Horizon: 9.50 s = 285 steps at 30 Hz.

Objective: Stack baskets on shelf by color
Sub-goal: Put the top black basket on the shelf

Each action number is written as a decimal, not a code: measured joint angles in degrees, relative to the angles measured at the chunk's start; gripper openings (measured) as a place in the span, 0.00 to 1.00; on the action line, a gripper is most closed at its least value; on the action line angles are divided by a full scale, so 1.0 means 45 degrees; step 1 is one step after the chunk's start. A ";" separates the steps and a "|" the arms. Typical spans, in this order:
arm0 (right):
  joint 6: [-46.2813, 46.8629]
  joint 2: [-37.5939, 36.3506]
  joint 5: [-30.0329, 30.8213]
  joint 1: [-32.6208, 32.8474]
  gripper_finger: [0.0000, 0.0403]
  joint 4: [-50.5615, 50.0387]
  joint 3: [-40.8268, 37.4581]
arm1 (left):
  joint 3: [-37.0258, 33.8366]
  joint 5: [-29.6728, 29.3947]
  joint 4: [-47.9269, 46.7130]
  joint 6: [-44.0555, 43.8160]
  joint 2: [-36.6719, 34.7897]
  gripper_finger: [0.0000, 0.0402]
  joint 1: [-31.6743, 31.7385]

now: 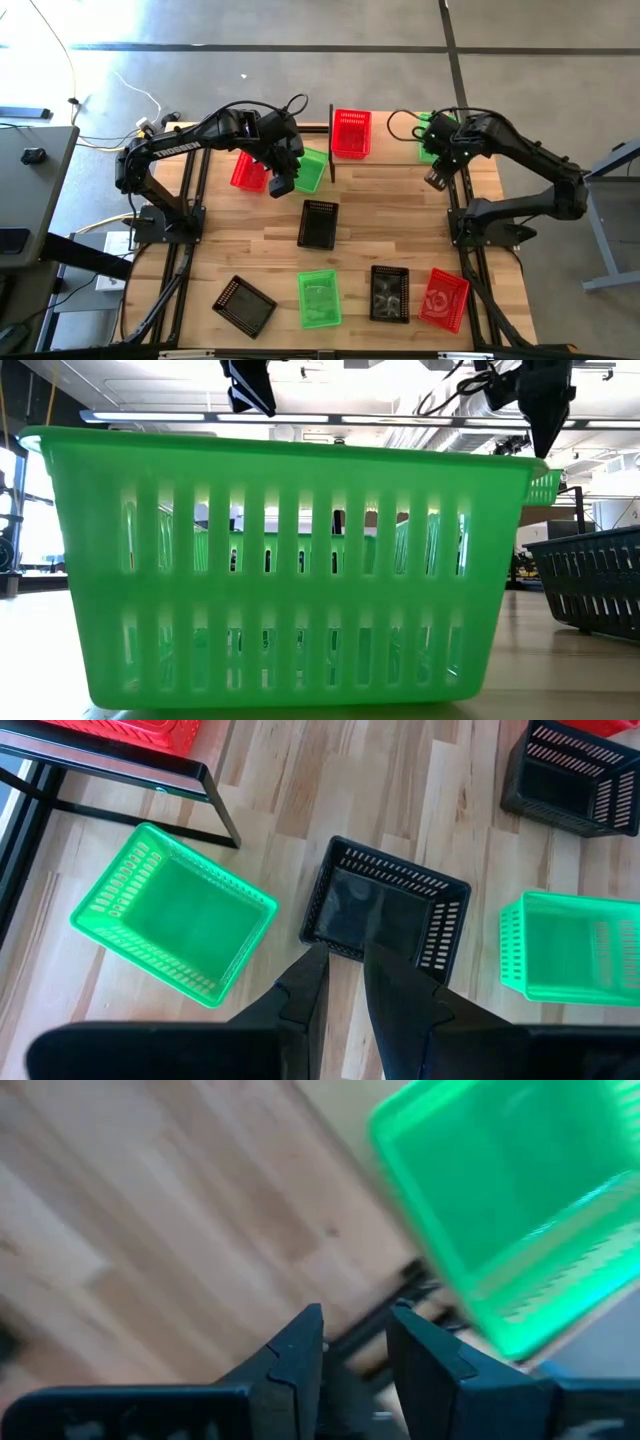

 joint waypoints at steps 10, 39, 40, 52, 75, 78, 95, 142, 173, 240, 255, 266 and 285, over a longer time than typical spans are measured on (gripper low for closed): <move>0.3858 0.0005 -0.0717 0.2816 0.25 0.0657 0.0000 | -0.0093 0.0755 -0.0492 -0.1105 0.0000 0.15 -0.0450; 0.5071 0.0037 -0.0616 0.6917 0.25 0.4858 0.0000 | -0.4153 0.0001 0.0631 -0.8358 0.0000 0.20 -0.2103; 0.4893 0.0039 -0.0619 0.6968 0.25 0.4858 0.0000 | -0.4282 -0.0003 0.0819 -0.8736 0.0000 0.22 -0.2103; 0.3531 0.0037 -0.0301 0.7186 0.25 0.4858 0.0000 | -0.5945 -0.0100 0.4540 -1.2686 0.0005 0.32 -0.2152; 0.2989 0.0039 0.0030 0.7182 0.25 0.4926 0.0000 | -0.5976 -0.1088 0.5563 -1.3973 0.2525 0.30 -0.2498; 0.2961 0.0039 0.0030 0.7182 0.25 0.4926 0.0000 | -0.5979 -0.1110 0.5808 -1.4157 0.2840 0.30 -0.2506; 0.2454 0.0035 -0.0260 0.7182 0.25 0.5188 0.0000 | -0.5974 -0.1530 0.6193 -1.4905 0.3711 0.08 -0.2611; -0.5403 0.5169 0.1084 1.0341 0.25 1.3463 0.0000 | 0.0160 -0.6658 -0.0942 -1.9574 0.3109 0.01 -0.4312; -0.3918 0.5951 0.2447 0.9916 0.25 1.3045 0.0000 | 0.0146 -0.6674 0.1842 -1.8863 0.3133 0.01 -0.4124; -0.0201 0.0835 0.3846 0.9139 0.00 0.9287 -0.0010 | 0.0165 -0.4494 0.2728 -0.4509 0.0561 0.35 0.0445; -0.4289 0.0593 0.6845 0.7896 0.00 0.8163 -0.0009 | 0.0160 -0.4417 0.2701 -0.2570 0.0121 0.35 0.1161; -0.6517 0.0593 0.4085 0.5037 0.00 0.6386 -0.0010 | 0.0160 -0.4418 0.2705 -0.2560 0.0126 0.35 0.1200; -0.8101 0.0876 -0.0512 0.0452 0.00 0.6436 -0.0005 | 0.0160 -0.4595 0.3044 -0.2807 0.0131 0.35 0.1200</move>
